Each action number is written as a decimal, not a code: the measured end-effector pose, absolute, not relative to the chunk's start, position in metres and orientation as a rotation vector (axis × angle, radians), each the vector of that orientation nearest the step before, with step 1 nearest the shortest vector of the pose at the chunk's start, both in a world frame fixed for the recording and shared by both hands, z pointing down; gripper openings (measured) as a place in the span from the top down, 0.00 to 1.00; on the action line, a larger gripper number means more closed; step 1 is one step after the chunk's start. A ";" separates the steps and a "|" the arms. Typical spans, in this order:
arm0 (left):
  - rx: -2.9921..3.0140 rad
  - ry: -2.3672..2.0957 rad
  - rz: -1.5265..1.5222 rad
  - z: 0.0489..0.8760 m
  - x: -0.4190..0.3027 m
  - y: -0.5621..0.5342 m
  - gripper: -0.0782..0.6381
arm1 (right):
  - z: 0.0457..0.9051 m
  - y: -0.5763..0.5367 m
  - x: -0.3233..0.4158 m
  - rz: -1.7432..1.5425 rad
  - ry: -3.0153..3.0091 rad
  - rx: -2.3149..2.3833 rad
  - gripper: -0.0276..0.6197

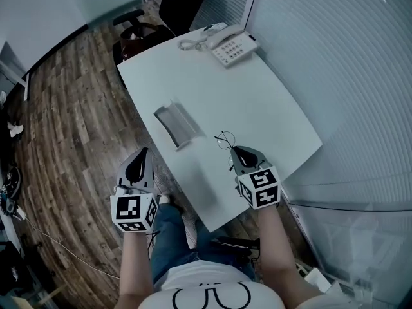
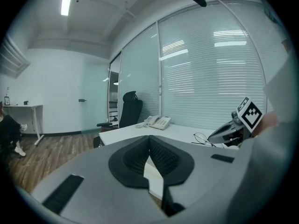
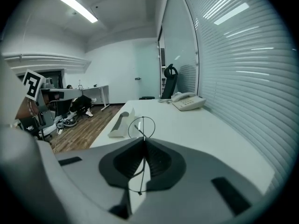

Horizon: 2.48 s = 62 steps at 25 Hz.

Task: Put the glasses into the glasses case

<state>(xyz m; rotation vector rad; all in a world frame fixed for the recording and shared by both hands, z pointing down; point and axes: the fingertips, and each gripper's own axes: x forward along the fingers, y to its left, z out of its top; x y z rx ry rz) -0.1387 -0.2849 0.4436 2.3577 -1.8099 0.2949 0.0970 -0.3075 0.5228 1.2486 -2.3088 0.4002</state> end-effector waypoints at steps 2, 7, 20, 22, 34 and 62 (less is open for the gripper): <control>2.391 -1.787 0.283 0.437 -0.152 -0.288 0.87 | 0.515 -0.302 0.084 0.393 -2.299 1.284 0.93; 2.449 -1.752 0.265 0.420 -0.195 -0.300 0.87 | 0.500 -0.297 0.037 0.389 -2.288 1.327 0.93; 2.421 -1.765 0.223 0.419 -0.306 -0.347 0.87 | 0.489 -0.366 -0.088 0.250 -2.286 1.237 0.93; 2.409 -1.772 0.223 0.421 -0.316 -0.354 0.87 | 0.496 -0.376 -0.096 0.235 -2.267 1.209 0.93; 2.349 -1.769 0.271 0.451 -0.332 -0.375 0.87 | 0.554 -0.414 -0.105 0.228 -2.110 1.092 0.93; 2.426 -1.747 0.192 0.426 -0.336 -0.375 0.87 | 0.490 -0.395 -0.107 0.133 -2.135 1.301 0.74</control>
